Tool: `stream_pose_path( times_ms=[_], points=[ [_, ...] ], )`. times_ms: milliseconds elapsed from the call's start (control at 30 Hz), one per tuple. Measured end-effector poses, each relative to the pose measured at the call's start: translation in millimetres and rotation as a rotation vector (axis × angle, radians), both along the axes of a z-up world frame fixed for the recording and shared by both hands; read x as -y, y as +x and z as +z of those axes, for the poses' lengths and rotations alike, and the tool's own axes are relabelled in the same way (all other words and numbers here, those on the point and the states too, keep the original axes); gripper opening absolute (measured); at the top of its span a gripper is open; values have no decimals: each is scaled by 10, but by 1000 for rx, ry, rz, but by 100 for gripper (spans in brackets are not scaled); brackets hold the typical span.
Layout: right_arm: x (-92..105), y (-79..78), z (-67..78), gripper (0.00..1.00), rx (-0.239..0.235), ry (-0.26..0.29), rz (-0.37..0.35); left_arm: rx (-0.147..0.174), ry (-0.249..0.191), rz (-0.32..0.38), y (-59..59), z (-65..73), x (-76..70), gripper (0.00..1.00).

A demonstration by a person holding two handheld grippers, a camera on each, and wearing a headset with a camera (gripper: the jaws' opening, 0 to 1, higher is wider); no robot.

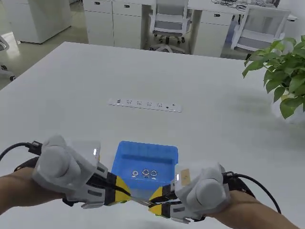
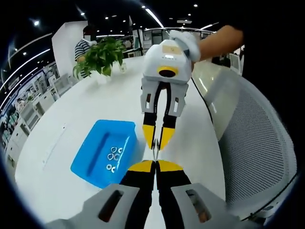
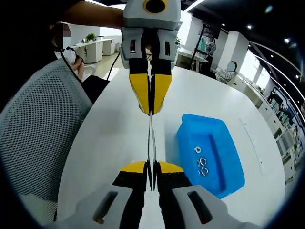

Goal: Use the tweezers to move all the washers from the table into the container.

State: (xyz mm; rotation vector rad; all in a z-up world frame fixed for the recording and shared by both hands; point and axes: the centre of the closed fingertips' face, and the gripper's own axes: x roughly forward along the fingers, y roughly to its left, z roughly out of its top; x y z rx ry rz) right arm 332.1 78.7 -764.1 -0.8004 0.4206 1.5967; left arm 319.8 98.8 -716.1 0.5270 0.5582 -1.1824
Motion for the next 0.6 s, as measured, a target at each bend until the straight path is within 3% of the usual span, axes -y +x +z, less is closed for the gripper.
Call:
stream_pose_path(
  times_ms=[100, 400, 600],
  points=[
    [-23, -4, -71, 9, 0, -18, 2, -10, 60, 0, -7, -195, -81, 5],
    [-65, 33, -244, 10, -6, -71, -14, -44, 135, 23, 52, -568, -219, 5],
    [-52, 48, -368, 10, -29, -120, -35, -67, 155, 29, 97, -701, -231, 5]
  ],
)
